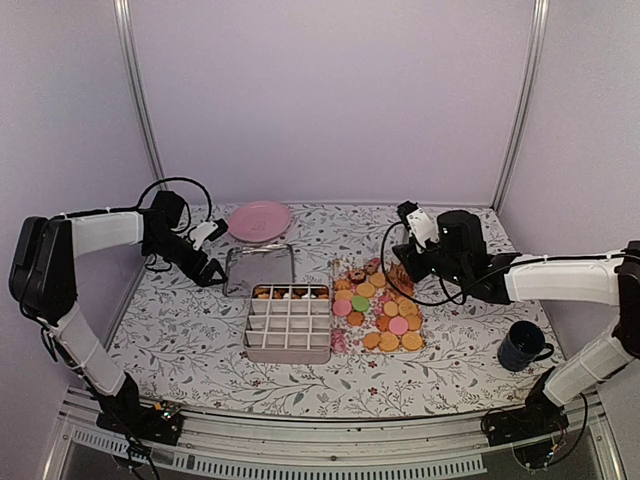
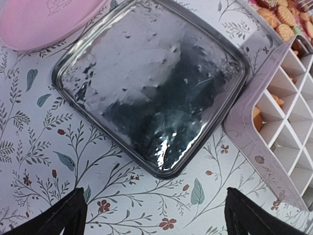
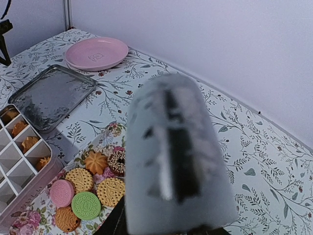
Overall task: Pack the cookies
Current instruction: Pick up the fake cookies from the plate.
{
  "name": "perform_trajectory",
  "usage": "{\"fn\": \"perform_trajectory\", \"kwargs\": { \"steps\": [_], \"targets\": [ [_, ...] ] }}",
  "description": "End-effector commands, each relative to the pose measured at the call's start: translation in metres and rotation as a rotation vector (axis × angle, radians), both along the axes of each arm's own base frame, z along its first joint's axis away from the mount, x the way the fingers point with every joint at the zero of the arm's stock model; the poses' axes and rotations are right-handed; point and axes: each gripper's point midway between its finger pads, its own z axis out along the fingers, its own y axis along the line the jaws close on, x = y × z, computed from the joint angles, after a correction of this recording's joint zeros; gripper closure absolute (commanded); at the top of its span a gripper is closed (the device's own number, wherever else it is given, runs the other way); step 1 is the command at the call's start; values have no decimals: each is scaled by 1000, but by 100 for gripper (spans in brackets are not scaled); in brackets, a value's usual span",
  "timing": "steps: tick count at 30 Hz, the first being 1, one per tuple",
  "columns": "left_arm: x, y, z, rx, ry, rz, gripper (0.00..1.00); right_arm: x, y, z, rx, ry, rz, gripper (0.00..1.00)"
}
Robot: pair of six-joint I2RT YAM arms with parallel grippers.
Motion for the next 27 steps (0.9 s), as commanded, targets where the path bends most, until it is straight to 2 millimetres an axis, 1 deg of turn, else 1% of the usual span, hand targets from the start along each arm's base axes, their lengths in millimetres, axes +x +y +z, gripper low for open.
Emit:
{"fn": "perform_trajectory", "kwargs": {
  "steps": [1, 8, 14, 17, 22, 25, 27],
  "targets": [
    [2, -4, 5, -18, -19, -7, 2, -1, -11, 19, 41, -52, -47, 64],
    [1, -4, 5, -22, -16, -7, 2, -7, -25, 23, 44, -63, -71, 64],
    [2, -5, 5, -26, -12, -3, 2, -7, -33, 19, 42, -53, -81, 66],
    [2, -5, 5, -23, -15, -3, 2, -6, -32, 14, 38, -42, -82, 67],
    [2, -5, 6, -21, -17, -6, 2, -2, -28, 15, 40, -40, -70, 70],
    [2, -5, 6, -23, -15, -6, 2, -5, -19, 22, 61, -44, -26, 65],
    [2, -5, 7, -23, -15, -8, 2, -5, -18, 25, 74, -44, -24, 64]
  ]
}}
